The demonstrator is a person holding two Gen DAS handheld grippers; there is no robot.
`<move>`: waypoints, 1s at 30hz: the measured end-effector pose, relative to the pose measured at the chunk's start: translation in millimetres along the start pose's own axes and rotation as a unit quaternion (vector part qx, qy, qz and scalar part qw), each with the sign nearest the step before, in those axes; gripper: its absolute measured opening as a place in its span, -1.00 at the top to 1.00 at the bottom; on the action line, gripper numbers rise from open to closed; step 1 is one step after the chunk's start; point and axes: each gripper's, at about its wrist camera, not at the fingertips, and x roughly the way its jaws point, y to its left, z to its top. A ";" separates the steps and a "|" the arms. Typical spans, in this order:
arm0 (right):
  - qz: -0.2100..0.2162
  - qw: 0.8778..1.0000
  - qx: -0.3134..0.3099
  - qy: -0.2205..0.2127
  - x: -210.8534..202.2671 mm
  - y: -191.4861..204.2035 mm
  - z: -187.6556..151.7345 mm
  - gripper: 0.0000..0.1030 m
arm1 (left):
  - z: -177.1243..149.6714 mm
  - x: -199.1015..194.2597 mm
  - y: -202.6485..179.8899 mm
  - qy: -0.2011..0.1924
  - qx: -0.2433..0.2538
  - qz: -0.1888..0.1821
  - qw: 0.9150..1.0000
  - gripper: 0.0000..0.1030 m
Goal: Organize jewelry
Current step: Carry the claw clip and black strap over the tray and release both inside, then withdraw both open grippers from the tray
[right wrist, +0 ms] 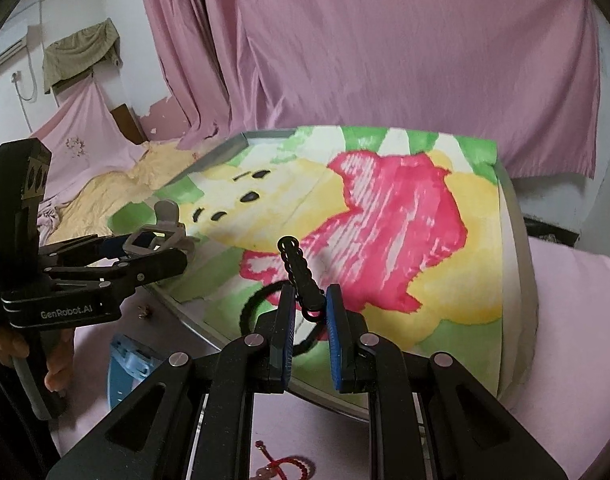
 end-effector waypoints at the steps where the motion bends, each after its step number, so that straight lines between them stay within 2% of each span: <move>1: -0.001 1.000 0.002 0.006 2.8 -0.8 -0.6 0.73 | -0.9 -0.3 -0.6 -0.001 0.003 0.002 1.000 -0.26; 7: -0.002 1.000 0.006 0.015 8.0 -2.8 -3.0 0.71 | -1.9 0.6 -3.7 -0.004 0.013 0.006 1.000 -0.29; 10: -0.003 1.000 0.010 0.012 5.5 -4.3 -4.2 0.58 | -2.0 -1.4 -3.8 -0.010 0.013 0.002 1.000 -0.46; 12: -0.009 1.000 0.012 0.004 1.7 -5.0 -4.9 0.31 | -2.9 -4.9 -2.6 -0.017 0.009 0.000 1.000 -0.50; 14: -0.011 1.000 0.014 -0.014 -6.4 -4.9 -5.4 0.19 | -3.6 -8.5 -0.4 -0.025 0.003 -0.004 1.000 -0.51; 16: -0.014 0.999 0.017 -0.034 -16.0 -5.3 -6.2 -0.01 | -4.5 -13.4 1.8 -0.035 -0.004 -0.010 0.999 -0.55; 18: -0.026 0.998 0.023 -0.057 -26.9 -6.2 -9.5 -0.42 | -6.3 -21.9 4.7 -0.054 -0.013 -0.023 0.998 -0.72; 20: -0.035 0.995 0.030 -0.083 -38.0 -6.9 -14.3 -0.53 | -10.8 -35.3 7.5 -0.086 -0.025 -0.039 0.995 -0.94; 21: -0.035 0.994 0.035 -0.095 -43.7 -7.5 -17.0 -0.59 | -14.2 -41.5 7.9 -0.102 -0.031 -0.040 0.993 -0.98; 24: -0.034 0.991 0.046 -0.122 -58.6 -8.3 -22.9 -0.78 | -23.2 -56.1 5.1 -0.133 -0.031 -0.041 0.990 -0.98; 30: -0.048 0.980 0.048 -0.185 -95.2 0.5 -41.3 -0.86 | -45.0 -84.4 -4.2 -0.182 -0.023 -0.023 0.983 -0.99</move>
